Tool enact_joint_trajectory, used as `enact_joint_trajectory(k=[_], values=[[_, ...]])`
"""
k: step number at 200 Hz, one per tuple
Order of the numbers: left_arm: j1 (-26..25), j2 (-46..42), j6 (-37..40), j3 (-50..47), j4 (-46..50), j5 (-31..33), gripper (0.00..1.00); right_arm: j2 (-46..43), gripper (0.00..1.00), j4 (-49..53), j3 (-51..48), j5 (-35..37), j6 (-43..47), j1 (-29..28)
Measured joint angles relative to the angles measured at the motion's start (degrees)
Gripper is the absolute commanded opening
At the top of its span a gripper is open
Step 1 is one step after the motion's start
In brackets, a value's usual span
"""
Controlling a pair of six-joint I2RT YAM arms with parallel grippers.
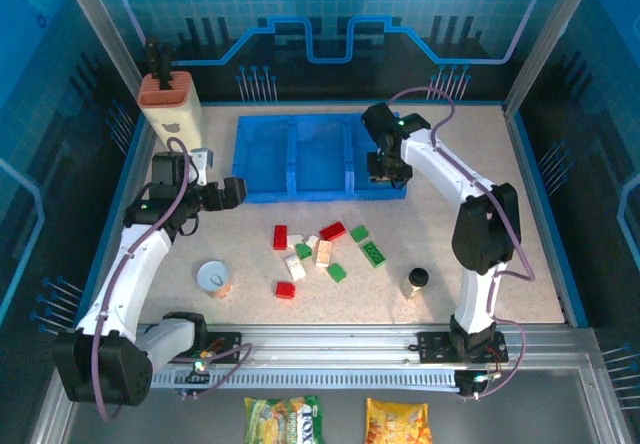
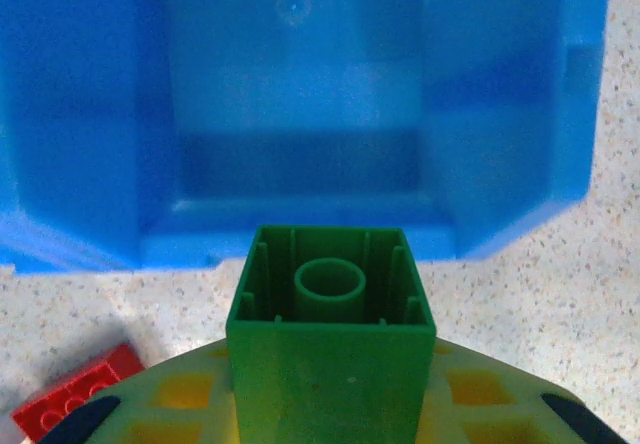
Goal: Sort the legos into containers by color
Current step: Place the lego in the container.
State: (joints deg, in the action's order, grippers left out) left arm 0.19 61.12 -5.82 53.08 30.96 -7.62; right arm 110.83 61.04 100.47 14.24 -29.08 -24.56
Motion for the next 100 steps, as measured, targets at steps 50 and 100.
enact_joint_trajectory(k=[50, 100], values=[[0.0, 0.0, 0.0, 0.0, 0.0, 0.0, 0.99, 9.9, 0.28, 0.0, 8.2, -1.9, 2.1, 2.0], [0.0, 0.0, 0.0, 0.0, 0.0, 0.0, 0.99, 19.5, 0.28, -0.1, 16.0, -4.5, 2.9, 3.2]])
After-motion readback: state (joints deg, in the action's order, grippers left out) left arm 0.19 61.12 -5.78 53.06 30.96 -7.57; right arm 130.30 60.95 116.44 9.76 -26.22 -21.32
